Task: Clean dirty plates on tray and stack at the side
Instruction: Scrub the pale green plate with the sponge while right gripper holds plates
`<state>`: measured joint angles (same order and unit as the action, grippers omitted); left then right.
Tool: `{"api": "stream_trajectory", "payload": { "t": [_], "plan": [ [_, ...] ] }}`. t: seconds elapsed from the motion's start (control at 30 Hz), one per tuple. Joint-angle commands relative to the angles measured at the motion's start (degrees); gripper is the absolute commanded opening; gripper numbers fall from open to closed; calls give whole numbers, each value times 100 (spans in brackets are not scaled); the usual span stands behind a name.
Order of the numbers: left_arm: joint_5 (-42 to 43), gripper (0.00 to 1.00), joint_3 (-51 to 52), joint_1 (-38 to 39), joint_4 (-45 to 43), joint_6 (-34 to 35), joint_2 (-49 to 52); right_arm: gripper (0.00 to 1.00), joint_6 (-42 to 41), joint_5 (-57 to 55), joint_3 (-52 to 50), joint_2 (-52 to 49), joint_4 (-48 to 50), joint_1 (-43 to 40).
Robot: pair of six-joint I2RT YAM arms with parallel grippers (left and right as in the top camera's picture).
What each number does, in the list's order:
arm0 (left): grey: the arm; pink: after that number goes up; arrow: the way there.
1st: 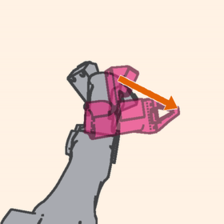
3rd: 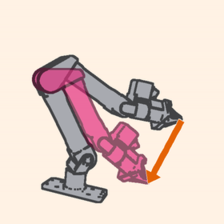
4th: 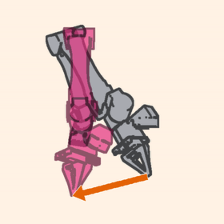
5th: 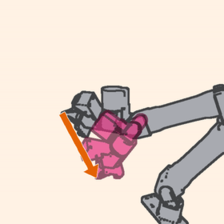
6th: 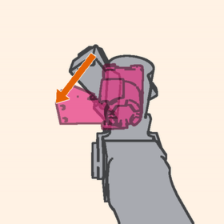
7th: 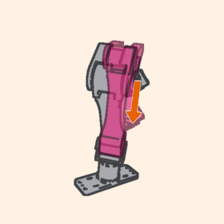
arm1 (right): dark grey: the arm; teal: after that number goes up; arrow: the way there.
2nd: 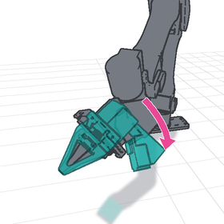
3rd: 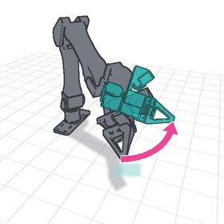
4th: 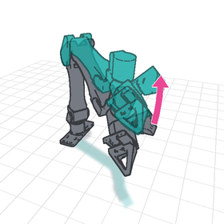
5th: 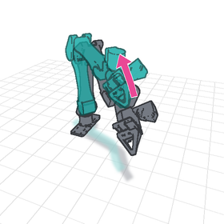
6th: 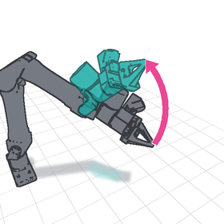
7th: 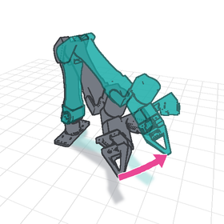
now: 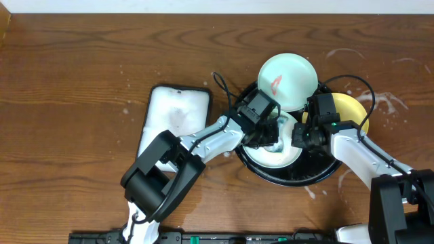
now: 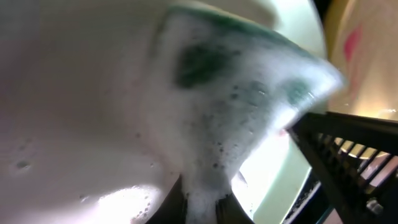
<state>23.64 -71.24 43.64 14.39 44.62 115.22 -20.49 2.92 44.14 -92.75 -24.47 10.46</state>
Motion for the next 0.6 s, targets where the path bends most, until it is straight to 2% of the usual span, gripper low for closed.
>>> {"api": "stream_trajectory", "payload": {
  "t": [0.0, 0.1, 0.3, 0.43, 0.57],
  "plan": [
    [-640, 7, 133, -374, 529, 111, 175, 1, 2, 468, -321, -678, 63, 90],
    [-1073, 7, 98, -820, 796, -278, 173, 1, 44, 470, -321, -678, 66, 90],
    [-1080, 7, -162, -1185, 1390, -868, 2, 1, 127, 468, -321, -678, 61, 90],
    [-852, 7, -164, -992, 1386, -868, -138, 1, 195, 468, -321, -678, 50, 90],
    [-634, 7, -164, -699, 1276, -481, -76, 1, 234, 468, -321, -678, 52, 90]
  ]
}}
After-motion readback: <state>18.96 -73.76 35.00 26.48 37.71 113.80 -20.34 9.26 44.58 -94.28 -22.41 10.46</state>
